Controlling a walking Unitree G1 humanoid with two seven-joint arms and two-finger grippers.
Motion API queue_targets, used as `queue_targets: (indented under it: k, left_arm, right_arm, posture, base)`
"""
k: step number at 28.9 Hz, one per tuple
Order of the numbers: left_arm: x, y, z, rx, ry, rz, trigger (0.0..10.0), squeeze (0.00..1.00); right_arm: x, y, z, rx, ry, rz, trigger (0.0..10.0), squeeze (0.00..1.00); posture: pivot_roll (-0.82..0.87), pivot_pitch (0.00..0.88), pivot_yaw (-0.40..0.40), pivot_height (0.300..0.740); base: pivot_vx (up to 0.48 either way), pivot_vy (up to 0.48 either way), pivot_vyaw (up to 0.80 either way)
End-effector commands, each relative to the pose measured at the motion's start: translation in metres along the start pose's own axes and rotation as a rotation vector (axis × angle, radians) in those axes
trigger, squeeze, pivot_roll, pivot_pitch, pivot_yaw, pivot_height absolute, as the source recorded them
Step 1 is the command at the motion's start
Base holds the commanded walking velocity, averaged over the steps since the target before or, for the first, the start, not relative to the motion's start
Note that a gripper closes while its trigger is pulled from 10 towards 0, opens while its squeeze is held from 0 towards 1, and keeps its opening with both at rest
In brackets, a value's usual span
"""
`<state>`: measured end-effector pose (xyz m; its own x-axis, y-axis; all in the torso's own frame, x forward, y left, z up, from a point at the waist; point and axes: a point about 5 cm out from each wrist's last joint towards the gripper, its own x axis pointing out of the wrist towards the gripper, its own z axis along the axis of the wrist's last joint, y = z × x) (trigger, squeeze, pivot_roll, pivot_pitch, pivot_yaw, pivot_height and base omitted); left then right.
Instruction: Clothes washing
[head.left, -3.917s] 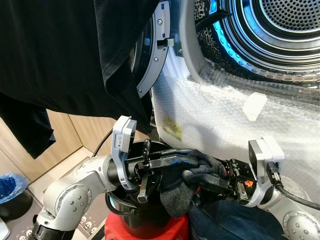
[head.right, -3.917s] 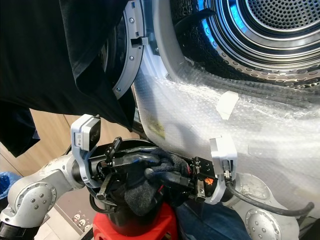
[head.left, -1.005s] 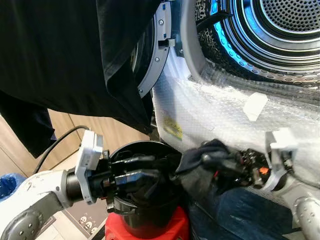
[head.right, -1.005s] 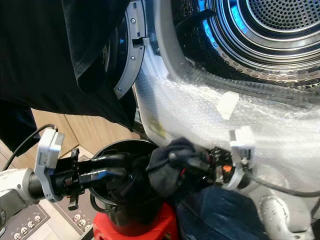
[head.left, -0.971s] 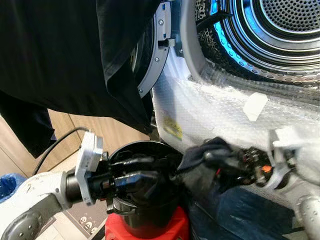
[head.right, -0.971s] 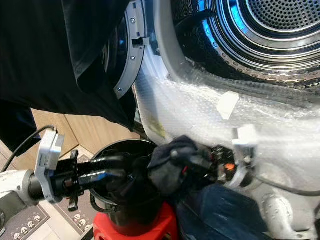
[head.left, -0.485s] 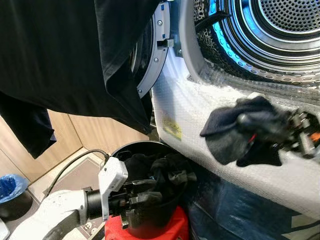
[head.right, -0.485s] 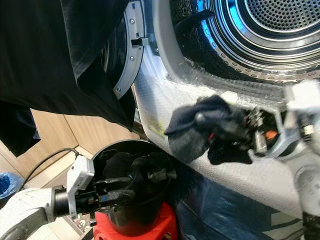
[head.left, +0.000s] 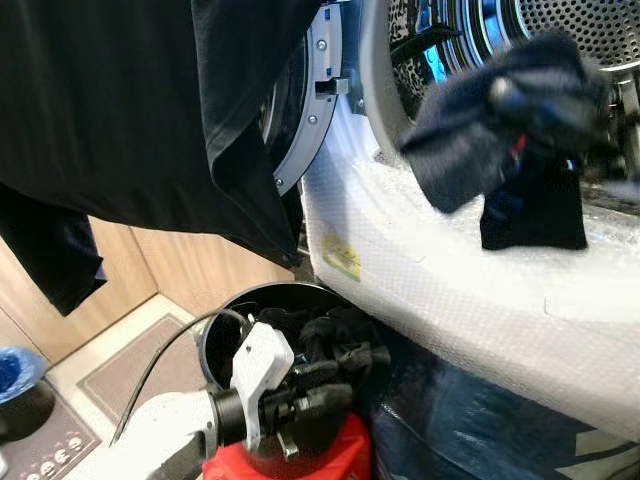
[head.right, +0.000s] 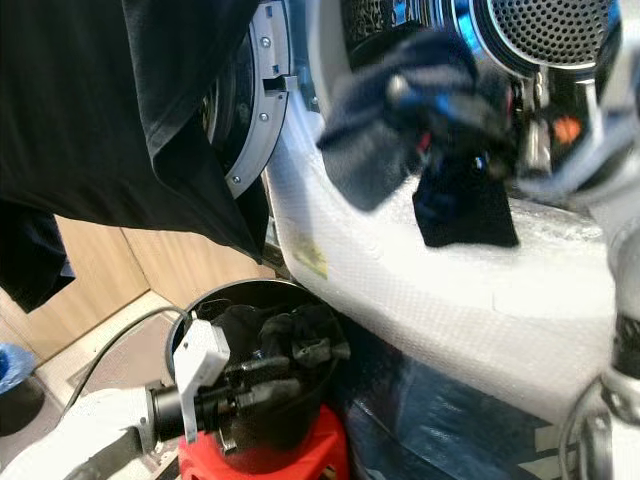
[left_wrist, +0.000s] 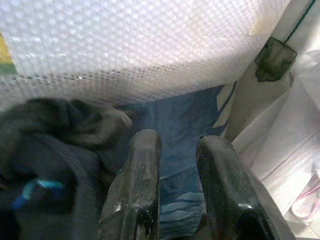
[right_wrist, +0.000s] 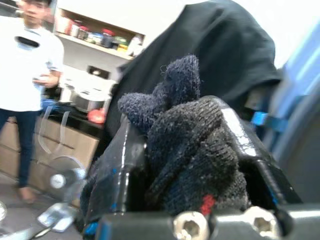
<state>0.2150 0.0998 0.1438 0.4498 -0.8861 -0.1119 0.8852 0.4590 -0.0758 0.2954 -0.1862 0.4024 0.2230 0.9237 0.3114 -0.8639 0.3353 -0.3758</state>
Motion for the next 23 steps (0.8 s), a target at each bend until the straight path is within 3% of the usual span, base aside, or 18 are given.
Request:
queue_targets:
  k: [1, 3, 7, 12, 14, 18, 23]
  left_arm:
    - [0.0, -0.004, 0.003, 0.023, -0.01, 0.005, 10.0, 0.0]
    - [0.0, -0.006, 0.002, 0.017, -0.009, 0.016, 10.0, 0.0]
    - [0.001, -0.007, 0.001, 0.013, -0.012, 0.027, 10.0, 0.0]
    - [0.001, -0.01, 0.0, 0.001, -0.016, 0.043, 10.0, 0.0]
    - [0.001, -0.011, 0.0, -0.002, -0.019, 0.047, 10.0, 0.0]
    - [0.0, -0.012, 0.0, -0.014, -0.023, 0.067, 10.0, 0.0]
    - [0.001, -0.013, 0.001, -0.018, -0.03, 0.074, 10.0, 0.0]
  right_arm:
    - [0.007, -0.008, 0.0, 0.0, 0.031, -0.04, 10.0, 0.0]
    - [0.015, -0.021, 0.0, -0.004, 0.059, -0.112, 10.0, 0.0]
    - [0.021, -0.032, -0.002, -0.018, 0.085, -0.171, 10.0, 0.0]
    - [0.036, -0.067, -0.015, 0.011, 0.225, -0.451, 10.0, 0.0]
    - [0.038, -0.075, -0.019, 0.024, 0.257, -0.545, 10.0, 0.0]
    - [0.032, -0.094, -0.031, 0.052, 0.357, -0.858, 10.0, 0.0]
    - [0.024, -0.101, -0.033, 0.01, 0.377, -1.006, 10.0, 0.0]
  posture:
    - [0.0, 0.0, -0.021, 0.74]
    - [0.0, 0.0, -0.033, 0.74]
    - [0.01, 0.0, -0.045, 0.74]
    - [0.01, 0.005, -0.056, 0.74]
    - [0.01, 0.017, -0.062, 0.74]
    - [0.02, 0.035, -0.07, 0.74]
    - [0.03, 0.044, -0.076, 0.74]
  base:
    - [0.0, 0.0, 0.0]
    - [0.0, 0.0, 0.0]
    - [0.0, 0.0, 0.0]
    - [0.0, 0.0, 0.0]
    - [0.0, 0.0, 0.0]
    - [0.0, 0.0, 0.0]
    - [0.0, 0.0, 0.0]
